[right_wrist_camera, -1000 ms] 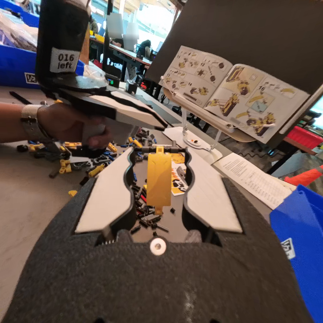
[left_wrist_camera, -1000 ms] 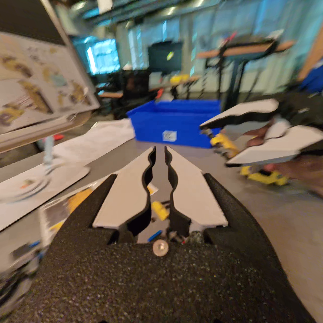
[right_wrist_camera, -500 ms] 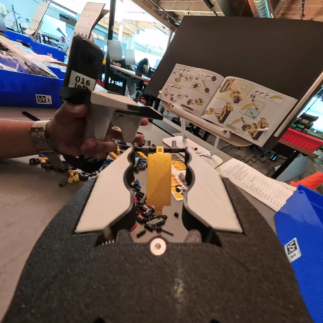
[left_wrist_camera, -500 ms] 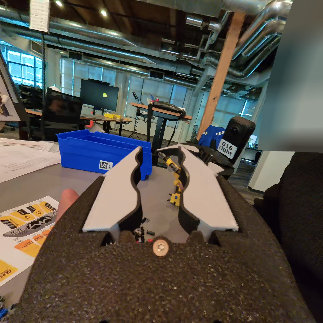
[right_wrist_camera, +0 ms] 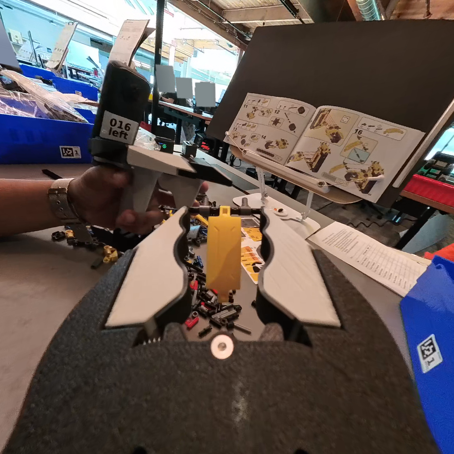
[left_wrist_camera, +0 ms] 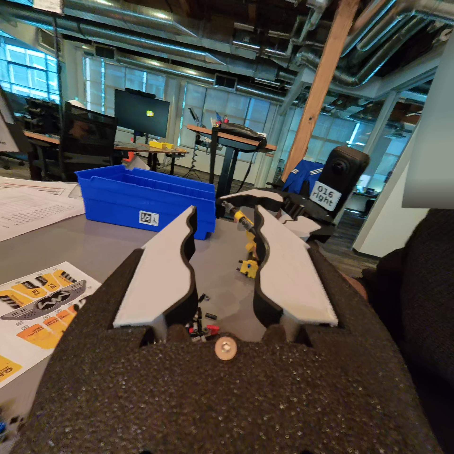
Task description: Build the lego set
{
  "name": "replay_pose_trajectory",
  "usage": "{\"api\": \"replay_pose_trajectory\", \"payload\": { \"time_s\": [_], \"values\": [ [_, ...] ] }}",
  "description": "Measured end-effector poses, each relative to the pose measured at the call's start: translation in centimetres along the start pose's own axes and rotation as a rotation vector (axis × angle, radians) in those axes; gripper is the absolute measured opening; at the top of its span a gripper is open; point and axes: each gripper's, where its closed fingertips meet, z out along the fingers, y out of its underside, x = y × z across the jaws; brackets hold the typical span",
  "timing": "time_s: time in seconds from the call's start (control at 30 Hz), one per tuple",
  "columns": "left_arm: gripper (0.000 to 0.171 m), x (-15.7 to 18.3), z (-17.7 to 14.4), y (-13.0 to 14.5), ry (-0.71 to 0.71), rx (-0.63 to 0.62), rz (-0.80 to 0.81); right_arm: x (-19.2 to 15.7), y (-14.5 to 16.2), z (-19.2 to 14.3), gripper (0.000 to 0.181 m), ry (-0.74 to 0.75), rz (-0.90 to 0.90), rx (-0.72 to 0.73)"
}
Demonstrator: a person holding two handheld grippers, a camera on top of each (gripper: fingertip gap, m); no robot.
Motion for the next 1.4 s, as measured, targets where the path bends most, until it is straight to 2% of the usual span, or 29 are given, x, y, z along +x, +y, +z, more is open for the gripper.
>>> {"api": "replay_pose_trajectory", "payload": {
  "time_s": [0.2, 0.37, 0.47, 0.6, 0.73, 0.9, 1.03, 1.4],
  "values": [
    [0.046, 0.7, 0.1, 0.3, 0.076, -0.012, -0.101, 0.2, 0.0, 0.0, 0.056, 0.004, 0.013, 0.004],
    [0.048, 1.5, -0.2, -0.9, 0.278, 0.041, -0.498, 0.4, 0.2, 0.0, 0.056, 0.027, -0.011, -0.013],
    [0.048, 0.6, -0.2, -0.2, 0.259, 0.026, -0.591, 0.4, 0.5, 0.1, 0.056, 0.04, -0.042, -0.03],
    [0.049, -0.1, 0.4, 2.0, 0.199, -0.072, -0.64, 0.0, 0.9, 0.4, 0.056, 0.041, -0.091, -0.061],
    [0.049, 1.1, 0.8, 2.9, 0.256, -0.128, -0.671, -0.2, 1.3, 0.6, 0.056, 0.044, -0.128, -0.085],
    [0.043, 1.7, 1.1, 4.1, 0.254, -0.2, -0.635, -0.3, 1.4, 0.7, 0.057, 0.041, -0.132, -0.092],
    [0.04, 1.8, 1.1, 3.7, 0.272, -0.171, -0.656, -0.3, 1.4, 0.8, 0.056, 0.043, -0.14, -0.095],
    [0.041, -0.6, 0.3, 2.1, 0.183, -0.061, -0.617, -0.5, 1.5, 1.0, 0.056, 0.033, -0.139, -0.095]
  ]
}}
